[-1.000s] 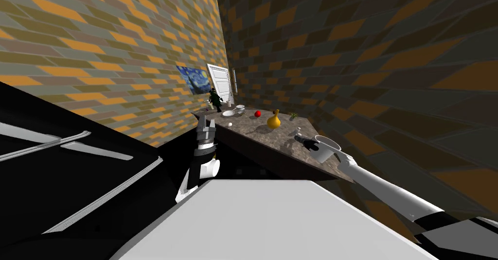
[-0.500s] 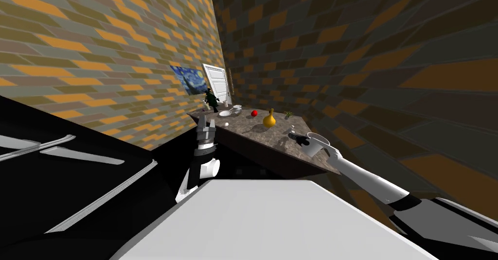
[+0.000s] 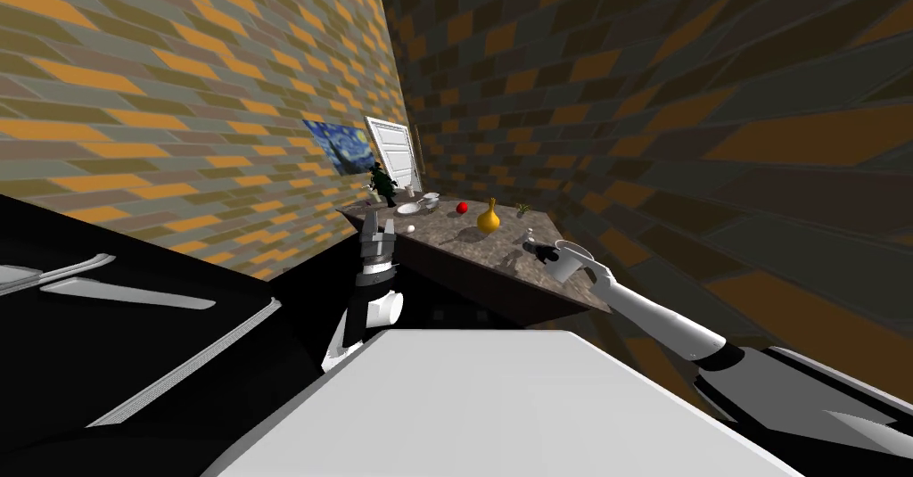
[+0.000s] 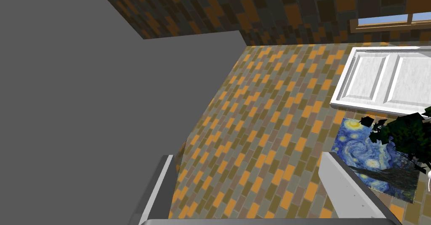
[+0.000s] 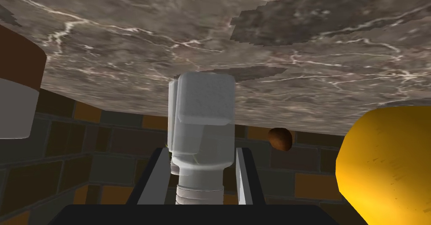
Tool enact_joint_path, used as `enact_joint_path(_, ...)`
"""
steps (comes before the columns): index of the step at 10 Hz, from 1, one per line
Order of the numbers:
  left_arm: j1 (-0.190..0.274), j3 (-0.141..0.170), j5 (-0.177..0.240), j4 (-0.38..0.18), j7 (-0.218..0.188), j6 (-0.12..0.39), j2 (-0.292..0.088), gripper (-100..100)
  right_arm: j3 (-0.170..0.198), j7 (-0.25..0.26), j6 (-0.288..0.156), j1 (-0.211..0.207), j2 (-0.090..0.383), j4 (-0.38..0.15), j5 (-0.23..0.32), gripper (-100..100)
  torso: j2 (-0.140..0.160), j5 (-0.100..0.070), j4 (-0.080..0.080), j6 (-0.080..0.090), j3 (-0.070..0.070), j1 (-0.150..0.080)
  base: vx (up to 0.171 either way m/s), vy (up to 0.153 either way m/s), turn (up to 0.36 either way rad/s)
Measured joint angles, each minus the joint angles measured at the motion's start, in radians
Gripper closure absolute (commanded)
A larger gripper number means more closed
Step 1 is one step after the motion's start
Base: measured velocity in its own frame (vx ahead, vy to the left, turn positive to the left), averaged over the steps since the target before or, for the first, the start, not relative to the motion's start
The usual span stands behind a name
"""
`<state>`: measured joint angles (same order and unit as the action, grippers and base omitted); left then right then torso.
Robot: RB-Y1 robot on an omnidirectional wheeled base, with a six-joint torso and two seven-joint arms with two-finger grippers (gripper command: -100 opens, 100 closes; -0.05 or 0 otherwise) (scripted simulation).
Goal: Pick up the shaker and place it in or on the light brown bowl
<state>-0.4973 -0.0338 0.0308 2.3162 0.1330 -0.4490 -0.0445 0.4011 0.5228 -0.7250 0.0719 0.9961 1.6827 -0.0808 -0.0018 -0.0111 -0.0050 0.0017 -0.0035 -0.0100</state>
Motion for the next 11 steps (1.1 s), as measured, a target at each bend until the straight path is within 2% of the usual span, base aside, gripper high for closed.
enact_joint_path(1, 0.0, 0.0, 0.0, 0.0, 0.0, 0.0, 0.0, 0, 0.0, 0.0, 0.0, 0.0, 0.0, 0.0, 0.0, 100, 0.0, 0.0, 0.0, 0.0, 0.0, 0.001, -0.048, 0.027, -0.108)
enact_joint_path(5, 0.0, 0.0, 0.0, 0.0, 0.0, 0.0, 0.0, 0, -0.035, -0.004, 0.065, 0.015, -0.038, -0.028, 0.088, 100, 0.005, 0.001, 0.002, 0.001, 0.003, 0.004, -0.071, 0.034, -0.09)
enact_joint_path(8, 0.0, 0.0, 0.0, 0.0, 0.0, 0.0, 0.0, 0, -0.073, -0.008, 0.113, 0.029, -0.061, -0.039, 0.157, 100, 0.004, 0.001, 0.002, 0.001, 0.003, 0.003, -0.041, 0.013, -0.109)
enact_joint_path(11, 0.0, 0.0, 0.0, 0.0, 0.0, 0.0, 0.0, 0, -0.12, -0.014, 0.183, 0.039, -0.094, -0.068, 0.241, 100, 0.001, 0.001, 0.001, 0.002, 0.001, 0.001, -0.01, -0.008, -0.09)
